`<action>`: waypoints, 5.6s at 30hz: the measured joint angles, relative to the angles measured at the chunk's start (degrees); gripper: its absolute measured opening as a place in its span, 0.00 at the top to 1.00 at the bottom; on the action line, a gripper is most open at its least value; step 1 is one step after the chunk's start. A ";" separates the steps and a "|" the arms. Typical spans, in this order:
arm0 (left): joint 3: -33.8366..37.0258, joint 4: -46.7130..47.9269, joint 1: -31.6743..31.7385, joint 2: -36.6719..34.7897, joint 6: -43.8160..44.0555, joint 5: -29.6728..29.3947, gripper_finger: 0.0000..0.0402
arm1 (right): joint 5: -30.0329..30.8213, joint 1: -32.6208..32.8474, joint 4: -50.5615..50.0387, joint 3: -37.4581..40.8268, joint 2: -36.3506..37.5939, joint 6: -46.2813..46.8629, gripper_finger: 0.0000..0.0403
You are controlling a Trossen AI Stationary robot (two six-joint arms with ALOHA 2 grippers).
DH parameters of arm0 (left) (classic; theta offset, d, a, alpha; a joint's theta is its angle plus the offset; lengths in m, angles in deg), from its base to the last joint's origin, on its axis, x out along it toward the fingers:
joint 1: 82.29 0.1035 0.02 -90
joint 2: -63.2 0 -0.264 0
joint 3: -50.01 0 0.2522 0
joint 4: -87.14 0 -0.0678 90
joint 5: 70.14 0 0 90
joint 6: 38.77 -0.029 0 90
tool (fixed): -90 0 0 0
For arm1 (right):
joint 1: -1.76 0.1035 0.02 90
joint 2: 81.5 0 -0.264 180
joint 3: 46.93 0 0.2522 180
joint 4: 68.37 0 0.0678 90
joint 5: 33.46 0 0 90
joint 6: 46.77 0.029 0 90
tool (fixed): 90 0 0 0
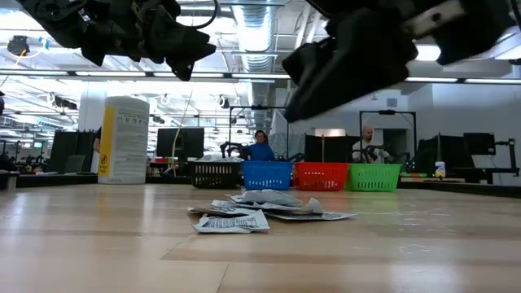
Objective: Pick & Place First Aid Supplies
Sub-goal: Put the blue alcohol pad in the green bin
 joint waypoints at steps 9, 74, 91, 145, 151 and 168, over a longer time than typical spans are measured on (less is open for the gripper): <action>0.00 0.46 0.00 0.00 -0.13 -0.46 0.70 | 0.05 0.74 3.58 -0.81 -5.98 0.95 0.76; 0.00 0.85 0.02 0.02 0.06 -2.16 0.70 | -1.76 0.37 1.44 1.60 -8.15 1.40 1.00; 0.00 0.85 0.00 0.00 0.06 -2.59 0.70 | 14.77 0.55 -23.49 -5.16 10.82 -0.62 1.00; 0.02 1.63 18.21 0.00 -3.59 -21.48 0.51 | -3.49 -38.58 -28.77 17.49 44.59 -30.38 1.00; 0.02 3.02 21.70 0.00 -3.61 -21.48 0.51 | -17.22 -44.90 -33.80 17.51 43.99 -33.22 1.00; 0.02 3.04 23.52 0.00 -3.61 -21.46 0.51 | -15.08 -58.81 -31.97 17.55 42.79 -45.64 1.00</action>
